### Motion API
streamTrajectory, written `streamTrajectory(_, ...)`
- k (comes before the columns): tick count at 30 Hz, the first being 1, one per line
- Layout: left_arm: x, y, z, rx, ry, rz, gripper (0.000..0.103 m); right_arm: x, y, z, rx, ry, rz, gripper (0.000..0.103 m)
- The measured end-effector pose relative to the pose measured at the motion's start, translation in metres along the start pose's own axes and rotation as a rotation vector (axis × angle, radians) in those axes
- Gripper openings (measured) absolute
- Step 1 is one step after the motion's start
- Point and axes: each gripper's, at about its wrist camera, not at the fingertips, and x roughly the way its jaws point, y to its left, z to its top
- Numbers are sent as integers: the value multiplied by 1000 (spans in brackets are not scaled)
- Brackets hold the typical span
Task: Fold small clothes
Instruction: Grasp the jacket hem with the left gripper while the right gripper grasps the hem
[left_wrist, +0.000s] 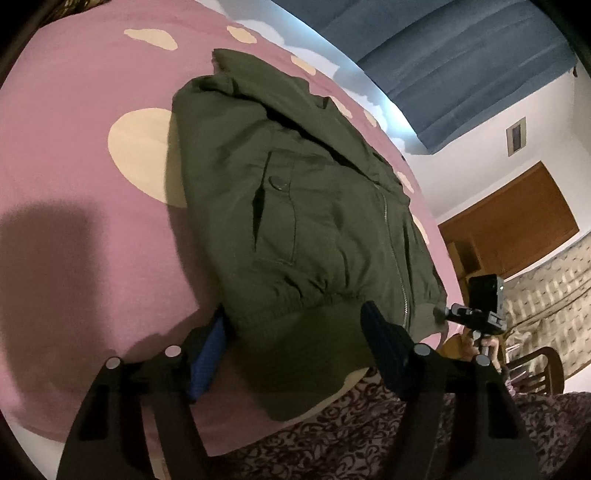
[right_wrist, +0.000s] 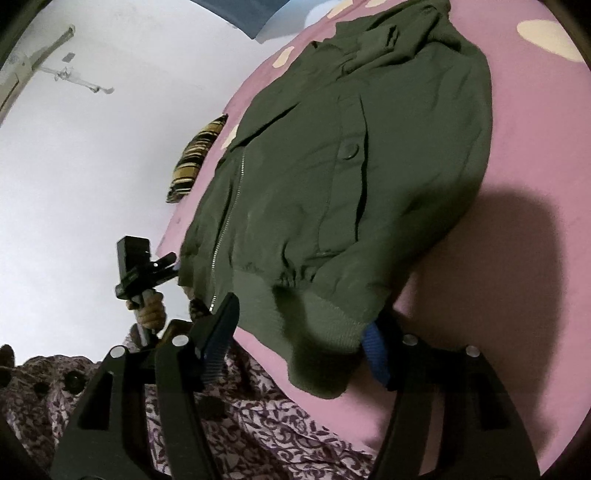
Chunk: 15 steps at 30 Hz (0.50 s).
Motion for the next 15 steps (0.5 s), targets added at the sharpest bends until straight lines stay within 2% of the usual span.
streamTrajectory(6,-5,5,-2,16,25,-32,70,-4,-8,0,32,-7,39,57)
streamTrajectory(10,-8,9,-6,11,48,-91,70,-9,-19,0,82,-13,94,57)
streamTrajectory(15,-6,4,-9,40,59,-111,73,-12,-21,1,91,16,110,57)
